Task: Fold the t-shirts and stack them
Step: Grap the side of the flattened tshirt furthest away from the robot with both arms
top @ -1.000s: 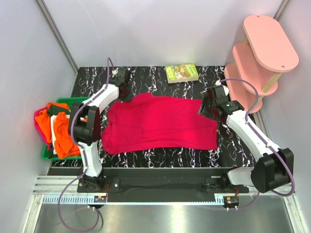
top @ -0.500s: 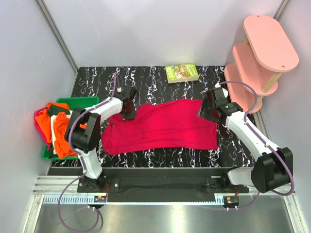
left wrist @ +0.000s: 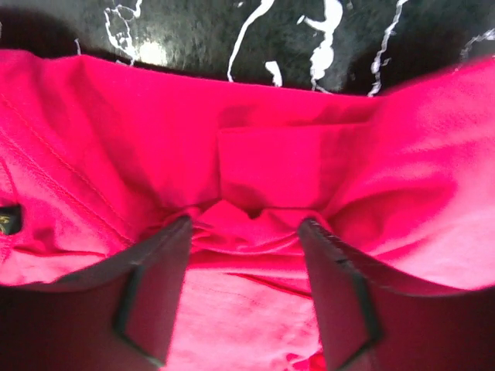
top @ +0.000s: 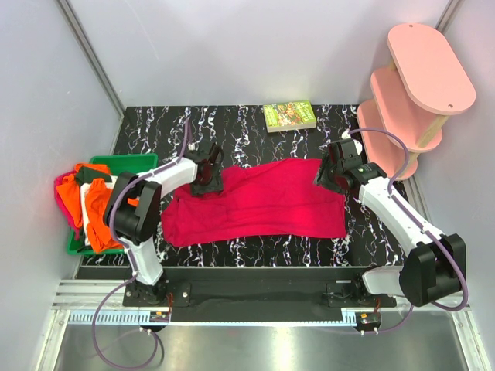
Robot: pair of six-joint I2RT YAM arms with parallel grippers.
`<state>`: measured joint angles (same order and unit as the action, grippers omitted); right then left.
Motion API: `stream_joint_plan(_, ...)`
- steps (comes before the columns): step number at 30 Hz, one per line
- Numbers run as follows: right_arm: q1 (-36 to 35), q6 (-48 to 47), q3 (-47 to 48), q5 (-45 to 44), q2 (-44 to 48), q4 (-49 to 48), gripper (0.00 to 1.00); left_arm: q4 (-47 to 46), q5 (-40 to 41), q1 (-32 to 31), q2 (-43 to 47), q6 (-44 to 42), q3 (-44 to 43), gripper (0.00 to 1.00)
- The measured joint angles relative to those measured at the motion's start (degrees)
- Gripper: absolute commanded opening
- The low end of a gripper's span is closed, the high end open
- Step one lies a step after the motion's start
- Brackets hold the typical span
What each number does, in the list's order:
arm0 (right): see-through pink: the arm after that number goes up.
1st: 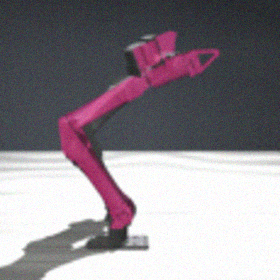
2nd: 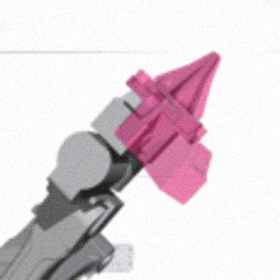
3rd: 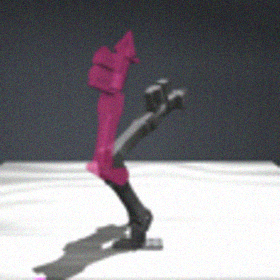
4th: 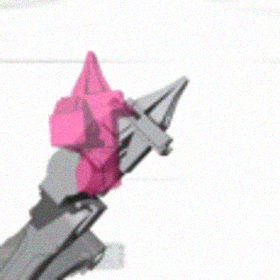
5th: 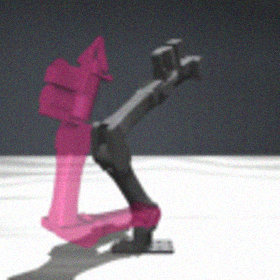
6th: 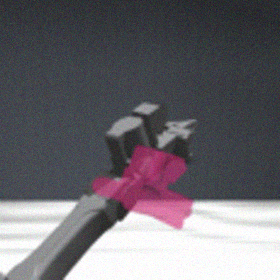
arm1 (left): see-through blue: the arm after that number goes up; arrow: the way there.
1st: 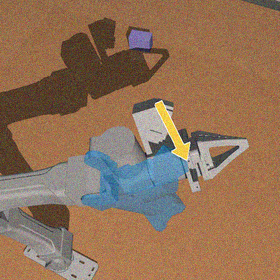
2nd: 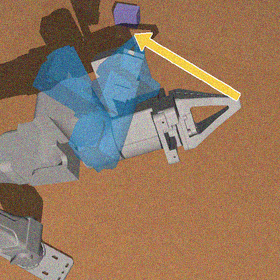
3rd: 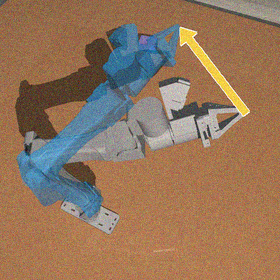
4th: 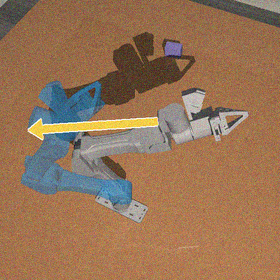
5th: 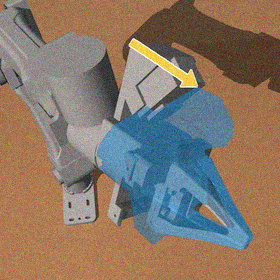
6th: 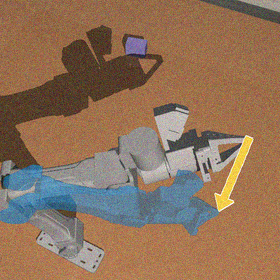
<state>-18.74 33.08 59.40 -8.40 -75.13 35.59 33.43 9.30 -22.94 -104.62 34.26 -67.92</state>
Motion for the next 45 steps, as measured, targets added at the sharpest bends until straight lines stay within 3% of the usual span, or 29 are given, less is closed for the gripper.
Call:
stream_joint_plan(9,0.0,0.0,-0.1,0.2,0.0,-0.1,0.57,-0.2,2.1,0.1,-0.7,-0.1,-9.5,0.61)
stream_joint_plan(23,0.0,0.0,-1.7,0.2,0.0,-0.3,0.57,1.4,2.8,1.4,-12.7,0.6,-16.7,0.51)
stream_joint_plan(45,0.0,0.0,-1.9,1.9,0.0,-1.2,0.57,1.3,4.9,-0.7,0.8,2.3,-3.3,0.55)
